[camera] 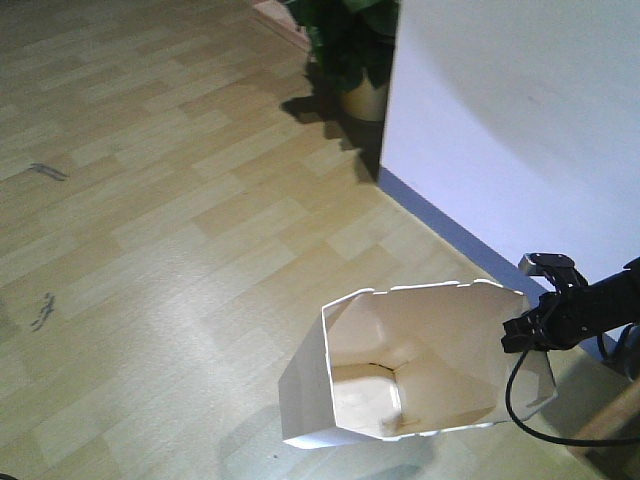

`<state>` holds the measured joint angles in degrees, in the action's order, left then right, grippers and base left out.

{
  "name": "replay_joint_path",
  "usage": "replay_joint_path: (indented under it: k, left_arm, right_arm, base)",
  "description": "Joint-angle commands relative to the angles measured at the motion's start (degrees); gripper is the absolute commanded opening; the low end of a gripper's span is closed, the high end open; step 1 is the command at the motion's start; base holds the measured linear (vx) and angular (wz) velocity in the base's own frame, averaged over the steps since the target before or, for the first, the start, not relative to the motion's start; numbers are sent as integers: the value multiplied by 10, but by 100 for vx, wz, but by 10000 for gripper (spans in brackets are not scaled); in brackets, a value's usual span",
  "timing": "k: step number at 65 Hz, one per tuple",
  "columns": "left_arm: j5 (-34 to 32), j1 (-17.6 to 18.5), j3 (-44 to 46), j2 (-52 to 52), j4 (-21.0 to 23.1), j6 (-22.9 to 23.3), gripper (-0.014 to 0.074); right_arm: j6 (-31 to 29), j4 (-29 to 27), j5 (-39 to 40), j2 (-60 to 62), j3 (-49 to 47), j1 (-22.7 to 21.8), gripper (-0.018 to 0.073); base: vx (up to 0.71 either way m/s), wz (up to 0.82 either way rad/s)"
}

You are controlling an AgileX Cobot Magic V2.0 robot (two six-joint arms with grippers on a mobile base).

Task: Move trash bin to bedside with robot
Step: 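Hold the bin in the right gripper while the base turns toward the bed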

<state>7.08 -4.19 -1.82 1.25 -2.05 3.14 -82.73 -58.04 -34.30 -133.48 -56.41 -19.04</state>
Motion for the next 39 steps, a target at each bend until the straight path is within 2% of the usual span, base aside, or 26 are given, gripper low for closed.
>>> replay_joint_path:
  k: [1, 39]
  left_arm:
    - [-42, 3, 14, 3, 1, 3, -6]
    - [-42, 3, 14, 3, 1, 3, -6]
  right_arm:
    - [4, -38, -116, 43, -5, 0, -5]
    - [4, -38, -116, 43, -5, 0, -5]
  base:
    - [10, 46]
    - [13, 57]
